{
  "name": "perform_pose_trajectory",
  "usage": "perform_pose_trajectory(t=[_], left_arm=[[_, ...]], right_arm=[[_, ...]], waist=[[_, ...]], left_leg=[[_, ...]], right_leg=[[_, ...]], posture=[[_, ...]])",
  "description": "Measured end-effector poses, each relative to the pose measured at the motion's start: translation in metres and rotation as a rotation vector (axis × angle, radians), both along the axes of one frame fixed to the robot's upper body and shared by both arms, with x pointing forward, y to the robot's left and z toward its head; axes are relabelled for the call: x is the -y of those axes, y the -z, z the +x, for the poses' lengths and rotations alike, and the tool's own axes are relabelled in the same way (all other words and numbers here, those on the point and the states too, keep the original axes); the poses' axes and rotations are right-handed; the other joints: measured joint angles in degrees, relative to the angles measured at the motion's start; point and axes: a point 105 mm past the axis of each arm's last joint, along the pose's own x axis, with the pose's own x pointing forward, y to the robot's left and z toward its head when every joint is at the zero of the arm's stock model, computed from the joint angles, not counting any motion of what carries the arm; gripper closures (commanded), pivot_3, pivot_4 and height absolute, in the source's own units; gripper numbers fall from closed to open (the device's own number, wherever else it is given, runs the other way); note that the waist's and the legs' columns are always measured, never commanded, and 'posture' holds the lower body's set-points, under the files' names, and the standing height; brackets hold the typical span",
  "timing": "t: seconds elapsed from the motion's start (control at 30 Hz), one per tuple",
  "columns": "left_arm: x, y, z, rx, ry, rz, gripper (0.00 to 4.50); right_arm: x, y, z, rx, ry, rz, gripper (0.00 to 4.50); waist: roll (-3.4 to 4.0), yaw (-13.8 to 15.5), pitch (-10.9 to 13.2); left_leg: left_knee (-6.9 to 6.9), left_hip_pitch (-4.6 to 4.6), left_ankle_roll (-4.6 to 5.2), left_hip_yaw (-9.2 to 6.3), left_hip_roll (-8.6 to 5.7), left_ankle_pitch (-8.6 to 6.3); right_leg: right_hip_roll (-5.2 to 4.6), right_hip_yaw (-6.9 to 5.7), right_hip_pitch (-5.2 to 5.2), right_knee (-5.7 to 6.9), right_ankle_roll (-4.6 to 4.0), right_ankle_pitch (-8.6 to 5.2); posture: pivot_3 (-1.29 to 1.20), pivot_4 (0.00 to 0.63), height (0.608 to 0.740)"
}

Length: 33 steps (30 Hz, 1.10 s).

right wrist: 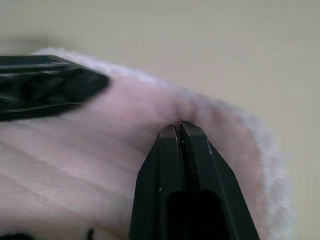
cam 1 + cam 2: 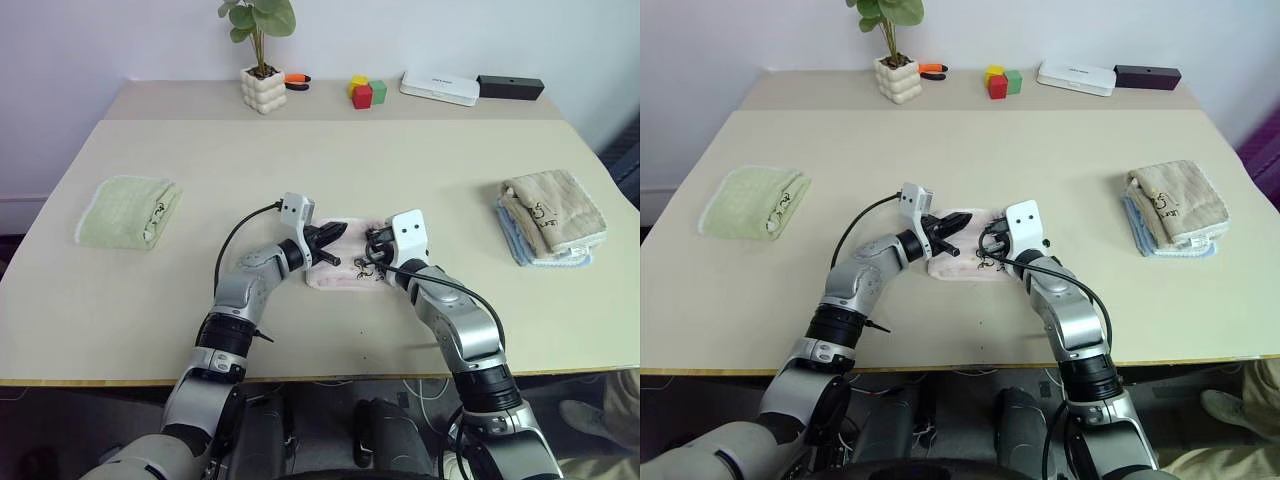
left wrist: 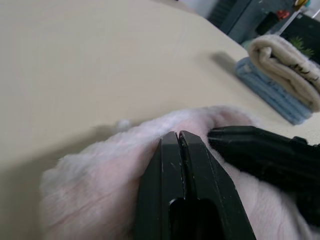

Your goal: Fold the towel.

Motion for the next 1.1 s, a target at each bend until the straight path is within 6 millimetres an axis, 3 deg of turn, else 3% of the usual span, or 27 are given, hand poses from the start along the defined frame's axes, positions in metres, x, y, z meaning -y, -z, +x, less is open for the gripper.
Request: perform_pose_trajectory(t=[0.37,0.4,0.5,0.7,0.73,0.77,0.93,1.1], left_arm=[[-0.010,0.002,0.003,0.021,-0.019,0.043,4.50],[-0.011,0.001,0.003,0.023,-0.016,0.043,4.50],[-0.015,0.000,0.002,0.024,-0.002,0.032,3.70],[-0.038,-0.007,0.002,0.035,0.024,0.010,0.65],[-0.042,-0.008,0.003,0.037,0.024,0.012,0.14],[-0.045,-0.009,0.003,0.040,0.026,0.015,0.06],[-0.056,-0.017,-0.004,0.073,0.084,0.008,0.06],[-0.083,-0.030,-0.001,0.112,0.052,0.039,0.06]], right_arm=[[0.019,0.005,-0.002,-0.001,0.078,-0.003,4.43],[0.022,0.005,-0.002,-0.002,0.086,0.002,4.20],[0.033,0.002,-0.002,-0.011,0.114,0.064,3.19],[0.050,-0.011,-0.002,-0.012,0.072,0.109,0.04],[0.054,-0.016,-0.001,-0.004,0.073,0.126,0.00],[0.057,-0.021,0.000,0.002,0.077,0.144,0.00],[0.063,-0.033,0.003,0.007,0.036,0.207,0.00],[0.084,-0.055,0.006,0.055,0.026,0.242,0.00]], waist=[[-0.02,0.15,-0.08],[-0.02,0.15,-0.08],[-0.03,0.10,-0.07],[0.01,-0.49,-0.05],[0.01,-0.57,-0.05],[0.01,-0.60,-0.05],[0.01,-0.98,-0.04],[0.02,-1.23,-0.03]], left_leg=[[0.03,0.07,0.00,-0.03,0.00,-0.01],[0.03,0.07,0.00,-0.04,0.00,-0.01],[0.03,0.06,0.00,-0.04,0.00,-0.01],[-0.01,-0.03,0.00,0.00,0.02,-0.01],[-0.01,-0.04,0.00,-0.01,0.02,-0.01],[-0.02,-0.04,0.00,0.00,0.02,-0.01],[-0.02,-0.11,0.00,0.01,0.02,-0.01],[-0.06,-0.09,0.00,0.01,0.02,-0.01]], right_leg=[[-0.02,0.00,0.09,-0.01,-0.01,-0.01],[-0.02,0.00,0.08,-0.01,-0.01,-0.01],[-0.02,0.00,0.07,-0.01,-0.01,0.00],[-0.01,0.00,-0.08,0.02,-0.01,-0.01],[-0.01,0.00,-0.10,0.03,-0.01,0.00],[-0.01,0.00,-0.10,0.04,-0.01,0.00],[-0.01,0.00,-0.16,0.05,-0.01,0.00],[-0.01,0.00,-0.18,0.07,-0.01,0.00]], posture=[[0.00,0.150,0.740],[0.00,0.150,0.740],[0.00,0.150,0.740],[0.00,0.150,0.740],[0.00,0.150,0.740],[0.00,0.150,0.740],[0.00,0.150,0.740],[0.00,0.150,0.740]])
